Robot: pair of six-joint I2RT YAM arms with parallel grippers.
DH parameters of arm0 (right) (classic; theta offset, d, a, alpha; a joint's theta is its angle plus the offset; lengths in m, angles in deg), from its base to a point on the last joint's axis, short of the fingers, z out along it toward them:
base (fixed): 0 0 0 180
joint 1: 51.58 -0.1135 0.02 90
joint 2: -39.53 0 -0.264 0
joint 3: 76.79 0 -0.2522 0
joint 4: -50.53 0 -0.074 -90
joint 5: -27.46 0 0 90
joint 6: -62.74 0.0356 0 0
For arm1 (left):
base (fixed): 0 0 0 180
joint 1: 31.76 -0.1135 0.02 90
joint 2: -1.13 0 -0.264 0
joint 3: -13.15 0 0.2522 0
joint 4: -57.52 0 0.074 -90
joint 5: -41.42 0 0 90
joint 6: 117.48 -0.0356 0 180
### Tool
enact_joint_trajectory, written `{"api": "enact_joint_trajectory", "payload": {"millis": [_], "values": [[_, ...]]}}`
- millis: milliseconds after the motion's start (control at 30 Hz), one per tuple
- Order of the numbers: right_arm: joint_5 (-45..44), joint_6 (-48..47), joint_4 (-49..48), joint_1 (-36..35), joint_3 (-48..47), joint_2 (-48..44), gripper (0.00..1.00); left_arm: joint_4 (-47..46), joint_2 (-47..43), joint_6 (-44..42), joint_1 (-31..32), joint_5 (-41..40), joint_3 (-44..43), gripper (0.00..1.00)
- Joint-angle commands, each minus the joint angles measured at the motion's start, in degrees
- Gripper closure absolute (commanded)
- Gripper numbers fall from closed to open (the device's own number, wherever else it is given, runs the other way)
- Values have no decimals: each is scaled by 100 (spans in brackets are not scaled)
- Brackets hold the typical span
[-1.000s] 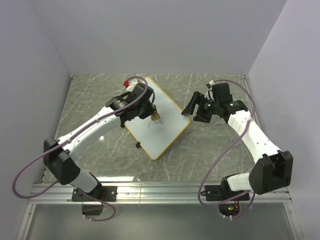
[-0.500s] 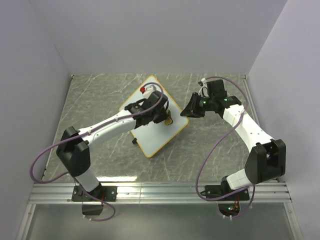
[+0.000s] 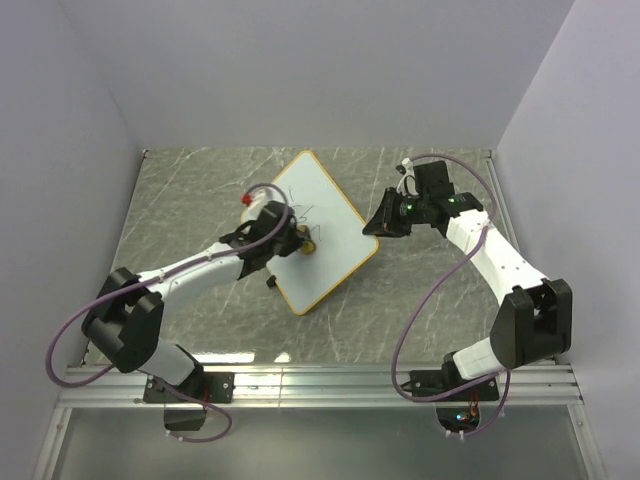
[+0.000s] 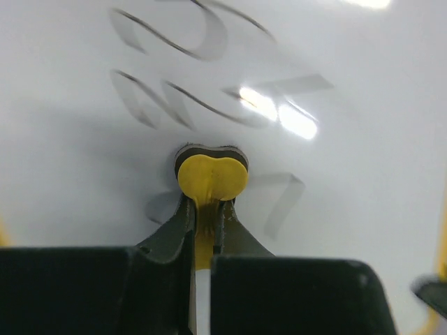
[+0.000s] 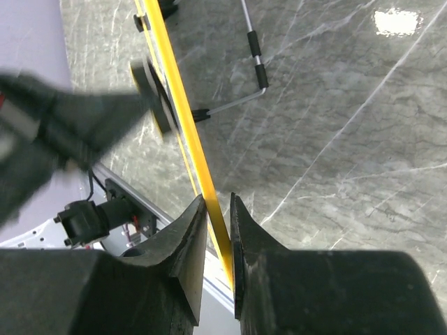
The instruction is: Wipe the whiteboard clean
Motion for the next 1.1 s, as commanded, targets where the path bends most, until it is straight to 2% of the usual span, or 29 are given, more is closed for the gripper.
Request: {"api": "enact_joint_trajectory", "payload": {"millis": [0,100,267,367,600,733,833,933,1067], "values": [[-289,9,493,20,-246,-242,100,-135,-153,-341,-932,-9,684,100],[-289,44,502,20,-273,-260,100,-188,-92,-728,-1434,175,782,100],[-351,79,520,20,-395,-155,100,-328,93,-1019,-1595,614,668,100],[-360,105,529,20,-475,-102,100,-486,75,-923,-1367,965,519,100],[-386,211,406,-16,-413,-76,100,-478,663,-580,55,1458,-833,100],[-404,237,362,-24,-334,-137,100,-566,883,-413,401,1556,-1151,100],[-412,237,353,-33,-264,-216,100,-478,884,-404,305,1512,-1055,100],[-439,202,379,-33,-229,-286,100,-548,613,-377,32,1442,-599,100],[-483,158,441,-33,-176,-392,100,-277,383,-517,-739,1441,-45,100]]}}
